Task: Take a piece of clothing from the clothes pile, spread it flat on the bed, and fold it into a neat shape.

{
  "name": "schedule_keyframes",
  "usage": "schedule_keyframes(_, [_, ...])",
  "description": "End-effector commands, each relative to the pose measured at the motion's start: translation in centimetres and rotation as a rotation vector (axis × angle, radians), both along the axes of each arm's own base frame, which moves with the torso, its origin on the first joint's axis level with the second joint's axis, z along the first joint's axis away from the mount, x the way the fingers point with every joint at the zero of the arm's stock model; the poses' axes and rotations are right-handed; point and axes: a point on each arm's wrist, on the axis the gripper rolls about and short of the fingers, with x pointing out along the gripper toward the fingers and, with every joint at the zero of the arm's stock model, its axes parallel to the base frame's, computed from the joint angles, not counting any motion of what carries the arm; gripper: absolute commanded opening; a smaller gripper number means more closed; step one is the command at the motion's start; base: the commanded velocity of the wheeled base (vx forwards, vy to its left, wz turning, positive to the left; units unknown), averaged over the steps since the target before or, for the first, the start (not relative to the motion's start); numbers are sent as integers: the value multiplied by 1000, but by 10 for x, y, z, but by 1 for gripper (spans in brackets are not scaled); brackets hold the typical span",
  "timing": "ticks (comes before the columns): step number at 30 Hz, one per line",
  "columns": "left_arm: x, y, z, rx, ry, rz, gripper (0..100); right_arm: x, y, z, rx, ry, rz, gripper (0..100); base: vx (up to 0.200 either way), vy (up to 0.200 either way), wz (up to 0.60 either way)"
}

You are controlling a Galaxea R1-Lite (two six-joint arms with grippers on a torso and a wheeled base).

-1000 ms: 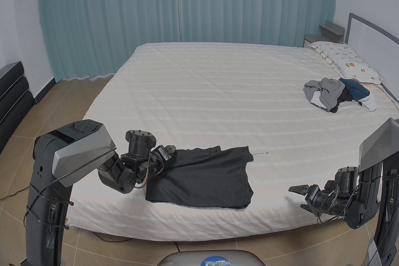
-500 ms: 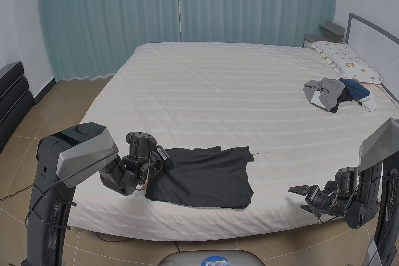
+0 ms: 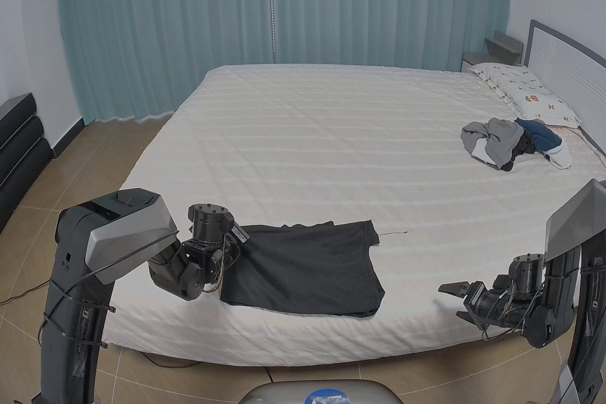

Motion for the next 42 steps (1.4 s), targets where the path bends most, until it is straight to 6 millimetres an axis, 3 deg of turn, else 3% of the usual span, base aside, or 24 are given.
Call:
schedule_keyframes(1, [1,2,0,0,0,6,0,0,0,0,1,-8,1,100,0,0,0])
schedule_keyframes(7, [1,6,1,-4,0,19,0,0,0,0,1,-8,1,100,0,0,0])
schedule_keyframes(8, [1,6,2,-8,2,21,100,0,0,0,1,-8,-1,100,0,0,0])
schedule_keyframes(17, [-4,20,18,-49,-7,66,100,3,0,1,3,-18,-2,100,0,0,0])
schedule_keyframes(20, [-8,28,36,-67,-32,87,100,5,0,2,0,-30,-5,100,0,0,0])
schedule_keyframes(21, [-15,40,61,-91,-65,98,100,11,0,8,-21,-74,-26,100,0,0,0])
schedule_keyframes(25, [-32,51,101,-117,-125,73,100,18,-3,40,-83,-221,-75,100,0,0,0])
schedule_keyframes(26, [-32,51,101,-117,-125,73,100,18,-3,40,-83,-221,-75,100,0,0,0])
schedule_keyframes(27, [-43,53,122,-124,-160,60,100,14,-2,52,-119,-270,-50,100,0,0,0])
schedule_keyframes(33, [-91,64,170,-48,-246,21,100,-21,-6,93,-339,-433,-25,100,0,0,0])
schedule_keyframes(34, [-108,67,182,-42,-266,14,100,-35,-5,109,-369,-492,-30,100,0,0,0])
schedule_keyframes(36, [-118,69,188,-38,-281,13,100,-43,-5,119,-375,-534,-32,100,0,0,0])
schedule_keyframes(38, [-148,75,202,31,-317,1,100,-66,-8,147,-422,-677,-47,100,0,0,0])
schedule_keyframes(40, [-172,81,207,103,-336,-8,100,-77,-12,162,-500,-762,-64,100,0,0,0])
schedule_keyframes(42, [-181,83,210,128,-351,-12,100,-82,-15,168,-538,-785,-80,100,0,0,0])
